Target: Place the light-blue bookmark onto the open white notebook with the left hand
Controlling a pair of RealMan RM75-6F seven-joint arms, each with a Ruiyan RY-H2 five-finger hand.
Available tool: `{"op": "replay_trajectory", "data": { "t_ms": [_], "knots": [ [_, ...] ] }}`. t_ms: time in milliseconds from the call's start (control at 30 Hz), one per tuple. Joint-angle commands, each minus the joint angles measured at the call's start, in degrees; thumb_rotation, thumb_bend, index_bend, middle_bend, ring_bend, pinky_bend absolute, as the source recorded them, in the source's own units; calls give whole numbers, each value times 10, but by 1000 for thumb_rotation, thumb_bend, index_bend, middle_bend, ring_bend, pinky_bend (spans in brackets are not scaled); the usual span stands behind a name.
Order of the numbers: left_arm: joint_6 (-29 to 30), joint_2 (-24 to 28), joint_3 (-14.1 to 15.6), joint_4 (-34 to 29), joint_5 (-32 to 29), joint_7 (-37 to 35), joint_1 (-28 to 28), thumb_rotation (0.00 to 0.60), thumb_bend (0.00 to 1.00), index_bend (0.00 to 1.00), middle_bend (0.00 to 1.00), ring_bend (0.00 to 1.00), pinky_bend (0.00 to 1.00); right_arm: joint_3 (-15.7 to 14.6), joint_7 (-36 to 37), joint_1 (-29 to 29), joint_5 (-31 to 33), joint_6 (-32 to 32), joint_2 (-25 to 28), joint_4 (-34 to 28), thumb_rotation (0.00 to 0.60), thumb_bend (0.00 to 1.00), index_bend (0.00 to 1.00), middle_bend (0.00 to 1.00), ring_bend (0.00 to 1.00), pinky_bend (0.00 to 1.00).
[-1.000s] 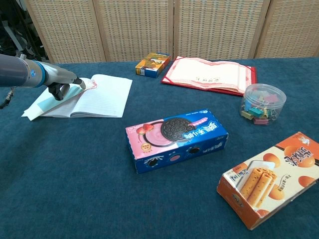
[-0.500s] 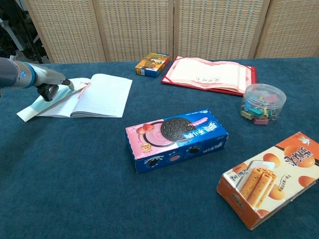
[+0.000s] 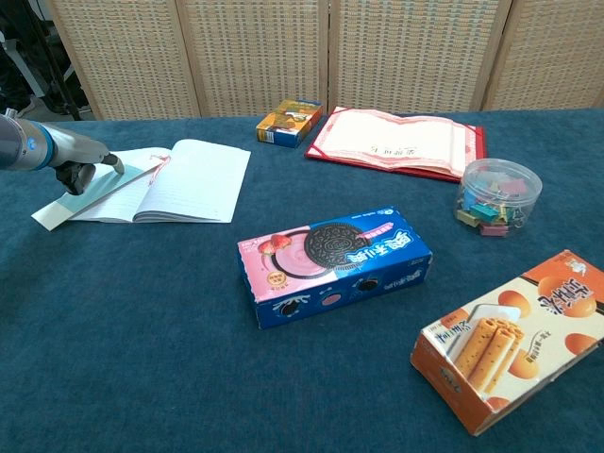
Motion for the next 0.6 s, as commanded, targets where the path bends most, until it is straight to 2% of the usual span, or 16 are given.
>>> {"op": "replay_trajectory", "data": {
  "t_ms": [33,200,333,500,600],
  "knots": [
    [-2,-1,2,4,-6,3,1,600,1000,21,0,0,0,0,0,0,0,0,0,0,600,105,2,0,0,0],
    [-3,6,-7,4,2,-8,5,600,1000,21,0,0,0,0,-2,0,0,0,-1,0,600,105,2,0,0,0],
    [3,35,-26,-37,45,-36,9,600,1000,21,0,0,0,1,0,0,1,1,0,0,600,105,2,0,0,0],
    [42,124,-59,-179,177,-105,38,600,1000,21,0,0,0,1,1,0,3,0,0,2,600,105,2,0,0,0],
    [68,180,-63,-262,243,-135,62,600,1000,21,0,0,0,1,-2,0,2,0,-1,1,600,105,2,0,0,0]
  ]
}}
